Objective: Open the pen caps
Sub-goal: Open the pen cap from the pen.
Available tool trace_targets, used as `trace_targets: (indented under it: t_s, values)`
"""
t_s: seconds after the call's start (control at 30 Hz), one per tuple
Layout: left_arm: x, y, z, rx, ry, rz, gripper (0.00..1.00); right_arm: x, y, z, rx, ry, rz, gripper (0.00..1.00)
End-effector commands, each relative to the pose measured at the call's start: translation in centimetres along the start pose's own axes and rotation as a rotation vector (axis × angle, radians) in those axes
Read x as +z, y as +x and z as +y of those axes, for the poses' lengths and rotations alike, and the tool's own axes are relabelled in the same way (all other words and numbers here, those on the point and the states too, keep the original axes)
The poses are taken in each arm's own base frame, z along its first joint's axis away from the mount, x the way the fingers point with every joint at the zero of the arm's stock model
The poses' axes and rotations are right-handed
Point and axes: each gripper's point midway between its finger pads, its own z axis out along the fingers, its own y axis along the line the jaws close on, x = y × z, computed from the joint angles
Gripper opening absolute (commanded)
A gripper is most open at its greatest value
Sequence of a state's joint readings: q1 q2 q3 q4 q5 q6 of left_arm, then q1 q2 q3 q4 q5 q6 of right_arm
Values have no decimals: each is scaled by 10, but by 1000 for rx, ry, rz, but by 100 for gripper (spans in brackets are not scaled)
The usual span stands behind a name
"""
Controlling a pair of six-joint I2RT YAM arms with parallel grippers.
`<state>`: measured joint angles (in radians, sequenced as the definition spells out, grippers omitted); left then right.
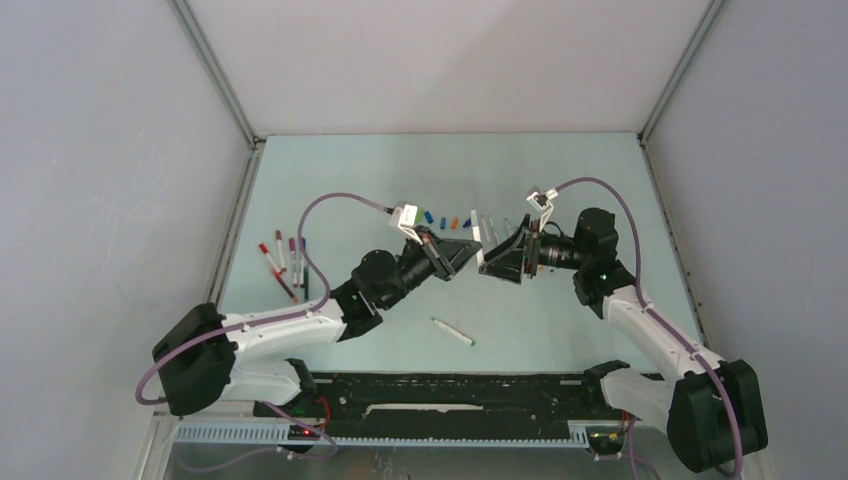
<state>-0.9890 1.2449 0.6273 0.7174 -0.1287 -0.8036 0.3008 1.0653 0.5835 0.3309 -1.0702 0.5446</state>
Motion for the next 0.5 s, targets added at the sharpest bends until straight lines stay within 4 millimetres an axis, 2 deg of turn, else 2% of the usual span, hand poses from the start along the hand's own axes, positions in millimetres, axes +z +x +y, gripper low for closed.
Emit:
trace_targets:
  t_s: [0.0,0.23,0.3,0.33,0.37,0.43,0.47]
  values:
    - [11,-25,-36,29,91,-86,0,3,-5,2,-8,-11,-17,58]
    - [18,-15,-39,35,109,-69,0,4,-5,3,1,-22,-16,44]
    - [19,-13,-40,37,111,-66,0,4,-5,3,2,-24,-15,35]
    - [20,-13,-40,38,111,-64,1,4,-5,3,-1,-25,-15,25]
    - [20,-13,-40,39,111,-64,4,4,-5,2,-5,-24,-15,19]
    - [18,-15,-41,34,108,-64,17,4,-5,2,-18,-23,-14,0]
    - [17,-15,-41,37,99,-57,23,3,-5,2,-23,-24,-14,0]
